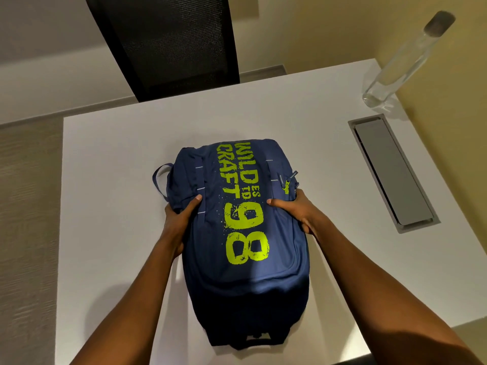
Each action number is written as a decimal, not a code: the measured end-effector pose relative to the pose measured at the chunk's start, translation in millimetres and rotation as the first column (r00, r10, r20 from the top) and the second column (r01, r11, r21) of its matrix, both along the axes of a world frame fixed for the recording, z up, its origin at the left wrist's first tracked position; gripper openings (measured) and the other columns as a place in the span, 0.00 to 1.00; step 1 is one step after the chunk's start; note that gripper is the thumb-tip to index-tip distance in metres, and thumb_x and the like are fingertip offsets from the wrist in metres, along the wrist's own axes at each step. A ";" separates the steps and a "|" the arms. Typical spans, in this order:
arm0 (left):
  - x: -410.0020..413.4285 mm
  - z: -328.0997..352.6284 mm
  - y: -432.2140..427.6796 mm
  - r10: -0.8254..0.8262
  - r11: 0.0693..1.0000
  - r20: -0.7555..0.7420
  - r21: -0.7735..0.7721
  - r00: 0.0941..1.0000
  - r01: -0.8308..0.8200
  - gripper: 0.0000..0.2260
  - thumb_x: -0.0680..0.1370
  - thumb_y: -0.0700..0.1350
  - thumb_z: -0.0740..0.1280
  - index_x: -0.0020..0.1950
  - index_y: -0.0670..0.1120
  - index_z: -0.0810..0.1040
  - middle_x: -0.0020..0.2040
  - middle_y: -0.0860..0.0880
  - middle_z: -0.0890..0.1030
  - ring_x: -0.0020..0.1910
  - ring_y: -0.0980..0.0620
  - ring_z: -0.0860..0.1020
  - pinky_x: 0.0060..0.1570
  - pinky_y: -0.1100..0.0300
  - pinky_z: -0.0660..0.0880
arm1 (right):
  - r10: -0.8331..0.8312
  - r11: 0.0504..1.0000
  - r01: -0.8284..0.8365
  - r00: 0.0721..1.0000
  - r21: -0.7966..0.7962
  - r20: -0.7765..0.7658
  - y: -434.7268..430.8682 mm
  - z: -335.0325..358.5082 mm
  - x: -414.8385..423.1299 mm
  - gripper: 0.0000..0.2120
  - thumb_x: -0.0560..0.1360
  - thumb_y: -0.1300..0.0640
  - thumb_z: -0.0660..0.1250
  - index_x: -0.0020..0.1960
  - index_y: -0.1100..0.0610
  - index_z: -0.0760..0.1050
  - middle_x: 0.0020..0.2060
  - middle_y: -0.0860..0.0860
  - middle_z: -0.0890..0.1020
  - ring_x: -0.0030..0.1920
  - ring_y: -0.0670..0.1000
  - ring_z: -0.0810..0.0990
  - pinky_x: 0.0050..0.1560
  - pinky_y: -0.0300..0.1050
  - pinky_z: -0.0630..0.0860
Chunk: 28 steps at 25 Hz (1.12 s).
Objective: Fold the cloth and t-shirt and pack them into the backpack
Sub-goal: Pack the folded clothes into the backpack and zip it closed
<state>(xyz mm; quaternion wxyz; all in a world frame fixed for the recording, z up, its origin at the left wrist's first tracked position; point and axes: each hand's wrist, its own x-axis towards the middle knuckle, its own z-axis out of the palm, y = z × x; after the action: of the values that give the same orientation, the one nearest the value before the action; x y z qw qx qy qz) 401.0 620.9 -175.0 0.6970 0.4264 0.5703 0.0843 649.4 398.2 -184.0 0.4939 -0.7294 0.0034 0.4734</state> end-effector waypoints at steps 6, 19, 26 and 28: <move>11.7 12.9 -43.0 0.109 0.988 0.050 0.104 0.993 -0.114 0.38 0.72 0.54 0.80 0.77 0.51 0.65 0.69 0.51 0.77 0.64 0.46 0.80 0.62 0.45 0.80 | -0.008 0.997 0.001 0.994 0.074 0.105 -18.5 6.0 8.2 0.42 0.63 0.54 0.86 0.72 0.53 0.70 0.63 0.51 0.82 0.60 0.52 0.83 0.65 0.55 0.79; 223.3 33.4 -195.7 0.065 0.994 0.264 0.072 0.962 -0.087 0.41 0.69 0.55 0.82 0.77 0.55 0.65 0.71 0.53 0.76 0.67 0.50 0.78 0.69 0.44 0.76 | -0.040 0.999 0.036 0.962 0.020 0.272 -175.8 74.8 208.6 0.38 0.68 0.63 0.83 0.73 0.53 0.70 0.62 0.51 0.84 0.59 0.53 0.85 0.61 0.53 0.81; 319.7 22.4 -260.4 0.060 0.996 0.212 0.044 0.975 -0.071 0.42 0.70 0.57 0.81 0.78 0.57 0.63 0.71 0.53 0.76 0.67 0.48 0.77 0.71 0.45 0.73 | 0.021 0.991 0.030 0.930 -0.134 0.366 -237.0 68.4 307.2 0.50 0.56 0.47 0.87 0.74 0.49 0.71 0.63 0.49 0.84 0.61 0.54 0.84 0.66 0.58 0.79; 332.6 17.5 -271.8 0.025 0.999 0.176 0.039 0.984 -0.032 0.42 0.71 0.58 0.80 0.79 0.57 0.61 0.73 0.53 0.75 0.68 0.49 0.76 0.73 0.47 0.71 | 0.017 0.985 0.050 0.924 -0.164 0.382 -246.6 59.8 317.2 0.46 0.60 0.53 0.87 0.74 0.52 0.71 0.63 0.51 0.83 0.61 0.55 0.83 0.67 0.60 0.78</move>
<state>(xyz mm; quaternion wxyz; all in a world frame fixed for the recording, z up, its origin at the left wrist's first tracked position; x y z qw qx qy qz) 733.7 349.1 -157.5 0.7342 0.4237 0.5107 0.1435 966.6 151.5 -124.2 0.4249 -0.8469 -0.0462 0.3162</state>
